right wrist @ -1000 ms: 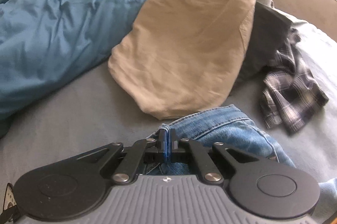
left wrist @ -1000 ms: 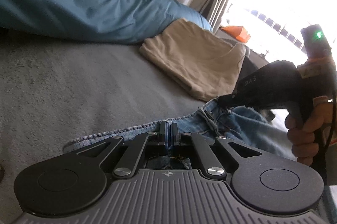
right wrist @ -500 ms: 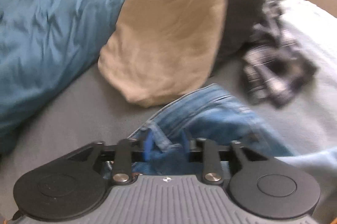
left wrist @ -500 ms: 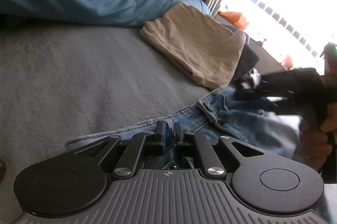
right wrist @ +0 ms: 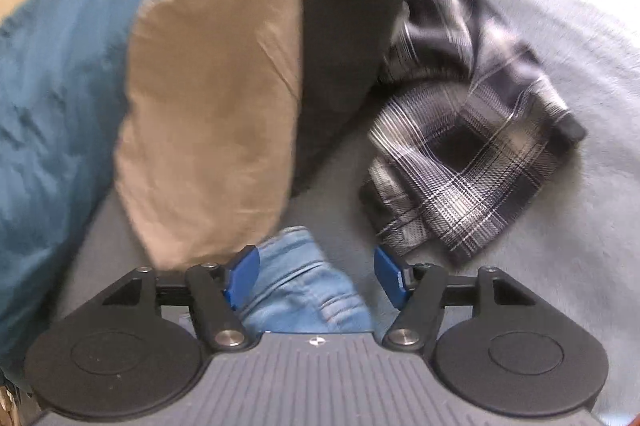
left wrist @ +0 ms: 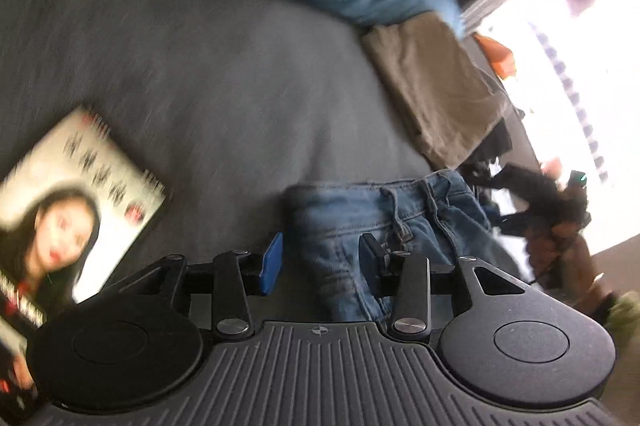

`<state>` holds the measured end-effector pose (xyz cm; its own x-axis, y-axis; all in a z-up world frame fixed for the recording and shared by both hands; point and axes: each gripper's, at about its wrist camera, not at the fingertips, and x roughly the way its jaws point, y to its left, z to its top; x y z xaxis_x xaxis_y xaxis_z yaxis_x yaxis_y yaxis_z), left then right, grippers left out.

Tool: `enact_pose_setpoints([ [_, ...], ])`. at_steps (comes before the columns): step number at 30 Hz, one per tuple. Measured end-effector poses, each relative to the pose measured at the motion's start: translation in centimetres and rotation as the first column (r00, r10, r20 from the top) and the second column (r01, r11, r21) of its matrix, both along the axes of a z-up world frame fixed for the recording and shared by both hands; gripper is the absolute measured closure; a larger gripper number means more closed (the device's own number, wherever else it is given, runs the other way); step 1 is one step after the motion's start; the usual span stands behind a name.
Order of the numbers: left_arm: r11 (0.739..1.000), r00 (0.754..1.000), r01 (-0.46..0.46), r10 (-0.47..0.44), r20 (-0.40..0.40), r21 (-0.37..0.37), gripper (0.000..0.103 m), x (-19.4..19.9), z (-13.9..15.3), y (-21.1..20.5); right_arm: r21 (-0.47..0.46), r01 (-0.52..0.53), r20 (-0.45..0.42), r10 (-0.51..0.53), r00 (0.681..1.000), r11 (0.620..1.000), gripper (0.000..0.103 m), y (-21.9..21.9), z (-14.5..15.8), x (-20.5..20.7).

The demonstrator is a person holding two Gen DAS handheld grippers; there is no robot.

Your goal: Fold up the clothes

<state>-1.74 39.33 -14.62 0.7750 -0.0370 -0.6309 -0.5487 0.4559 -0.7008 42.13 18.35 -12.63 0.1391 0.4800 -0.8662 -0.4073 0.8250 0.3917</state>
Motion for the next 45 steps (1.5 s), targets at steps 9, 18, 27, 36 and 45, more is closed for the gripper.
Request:
enact_pose_setpoints([
  [9,0.995,1.0,0.008,-0.007,0.017,-0.098,0.062,1.6,-2.0,0.2,0.035,-0.16,-0.078,0.162,0.984,0.987,0.038,1.1,-1.2,0.2],
  [18,1.0,0.999,0.026,-0.026,0.026,0.011,0.095,2.7,-1.7,-0.4,0.222,-0.171,0.098,0.152,0.983,0.96,0.086,0.1,1.5,-1.4],
  [27,0.987,0.999,0.029,-0.036,0.04,0.155,0.095,1.5,-0.7,-1.4,0.324,-0.234,0.206,0.173,0.963,0.917,0.087,2.6,2.6,-1.4],
  [36,0.993,0.999,0.031,-0.033,0.018,0.117,0.085,1.0,-1.8,-1.1,0.256,-0.072,0.114,0.044,0.992,0.964,0.068,3.0,0.3,-0.9],
  [45,0.945,1.0,-0.005,0.01,-0.011,0.328,0.076,-1.1,1.4,-2.8,0.136,-0.255,0.301,0.205,0.931,0.957,0.061,1.1,7.5,-6.1],
])
